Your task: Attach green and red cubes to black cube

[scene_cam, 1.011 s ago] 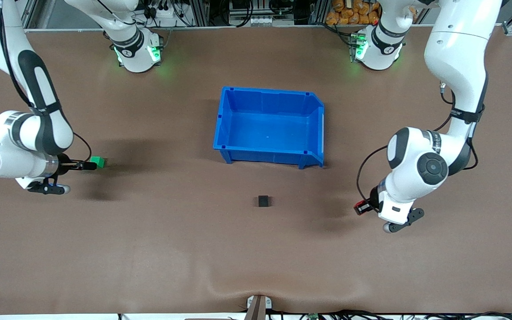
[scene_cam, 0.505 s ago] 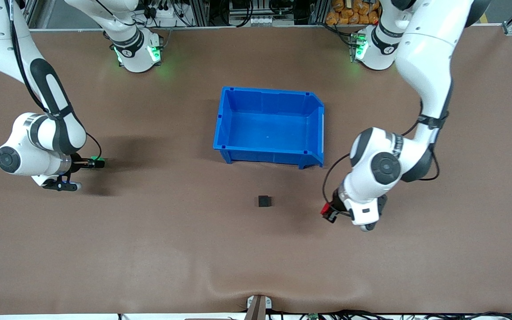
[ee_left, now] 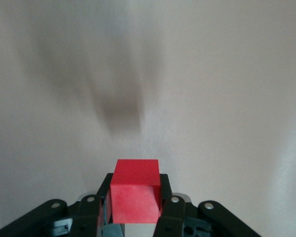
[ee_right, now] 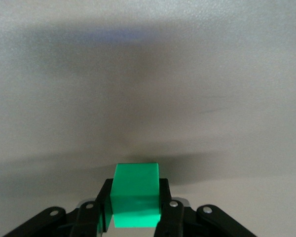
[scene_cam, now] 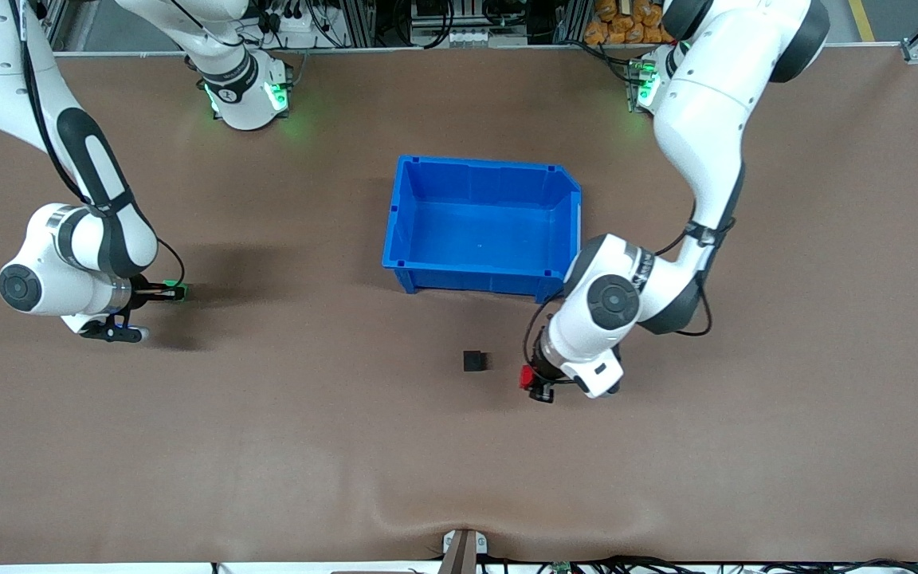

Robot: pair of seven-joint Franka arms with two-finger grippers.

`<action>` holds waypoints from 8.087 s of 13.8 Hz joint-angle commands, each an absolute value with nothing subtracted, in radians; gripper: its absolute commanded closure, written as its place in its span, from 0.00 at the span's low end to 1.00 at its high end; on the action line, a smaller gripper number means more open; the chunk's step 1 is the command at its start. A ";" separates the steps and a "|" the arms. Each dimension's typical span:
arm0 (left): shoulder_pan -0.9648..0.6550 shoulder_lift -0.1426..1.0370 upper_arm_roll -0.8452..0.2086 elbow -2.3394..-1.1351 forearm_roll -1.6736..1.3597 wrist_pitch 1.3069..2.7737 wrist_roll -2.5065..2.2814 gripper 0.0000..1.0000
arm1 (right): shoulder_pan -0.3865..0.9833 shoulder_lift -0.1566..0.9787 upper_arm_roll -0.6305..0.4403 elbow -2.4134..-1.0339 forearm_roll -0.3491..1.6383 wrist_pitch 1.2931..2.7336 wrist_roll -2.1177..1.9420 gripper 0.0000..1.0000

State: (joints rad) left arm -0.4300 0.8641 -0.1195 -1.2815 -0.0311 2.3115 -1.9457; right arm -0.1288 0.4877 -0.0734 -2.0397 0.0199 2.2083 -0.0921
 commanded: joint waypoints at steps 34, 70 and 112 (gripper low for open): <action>-0.541 0.992 -0.103 -1.233 -0.071 2.413 -2.054 1.00 | 0.008 0.503 -0.020 -1.648 0.271 1.890 0.573 1.00; -0.153 0.195 -0.135 -1.644 -0.011 1.885 -0.634 0.00 | 0.443 0.828 -0.009 -1.304 0.423 2.304 1.914 1.00; -0.005 0.000 -0.121 -1.575 0.035 1.554 -0.005 0.00 | 0.542 0.940 -0.015 -1.204 0.410 2.386 2.065 0.00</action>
